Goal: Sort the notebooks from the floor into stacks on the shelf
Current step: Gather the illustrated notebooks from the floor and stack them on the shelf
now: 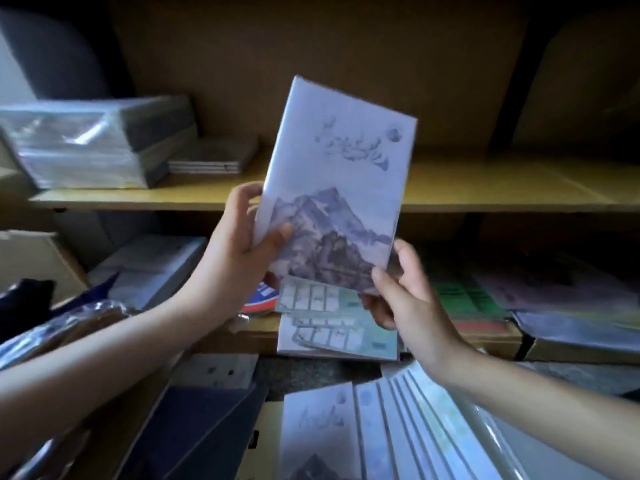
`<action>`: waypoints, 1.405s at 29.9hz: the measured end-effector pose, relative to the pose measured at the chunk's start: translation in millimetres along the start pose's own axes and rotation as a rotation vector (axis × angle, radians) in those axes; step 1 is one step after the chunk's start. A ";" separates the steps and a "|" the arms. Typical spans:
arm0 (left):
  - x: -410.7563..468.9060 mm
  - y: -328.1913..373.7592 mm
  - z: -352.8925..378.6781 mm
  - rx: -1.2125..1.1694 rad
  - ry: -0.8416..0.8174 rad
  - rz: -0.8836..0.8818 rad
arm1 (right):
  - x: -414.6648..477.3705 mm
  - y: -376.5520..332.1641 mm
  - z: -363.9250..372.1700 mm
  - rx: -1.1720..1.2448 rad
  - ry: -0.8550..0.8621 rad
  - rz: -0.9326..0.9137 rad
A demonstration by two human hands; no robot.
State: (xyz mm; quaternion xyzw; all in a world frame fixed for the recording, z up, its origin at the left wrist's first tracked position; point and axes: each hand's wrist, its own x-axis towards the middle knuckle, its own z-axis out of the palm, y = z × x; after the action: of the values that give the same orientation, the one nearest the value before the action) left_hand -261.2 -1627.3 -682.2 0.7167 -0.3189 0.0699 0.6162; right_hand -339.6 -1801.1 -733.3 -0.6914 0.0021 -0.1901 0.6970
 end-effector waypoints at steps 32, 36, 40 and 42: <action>151.5 -100.9 -71.8 1.301 0.123 -0.330 | 259.9 5.0 115.5 -0.567 -0.159 0.147; 170.5 -105.0 -65.9 1.515 -0.077 0.063 | 262.5 8.5 115.7 -0.641 -0.149 0.032; 191.8 -125.0 -84.5 1.423 -0.206 -0.129 | 266.2 11.9 109.7 -0.606 -0.176 0.017; 196.8 -128.4 -92.4 1.441 -0.159 -0.136 | 269.9 12.5 107.5 -0.557 -0.204 0.028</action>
State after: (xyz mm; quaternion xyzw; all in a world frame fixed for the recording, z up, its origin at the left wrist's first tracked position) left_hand -9.6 -1609.7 -671.5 0.9657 -0.1923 0.1719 -0.0309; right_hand -57.4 -1770.2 -670.5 -0.8716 -0.0062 -0.1021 0.4795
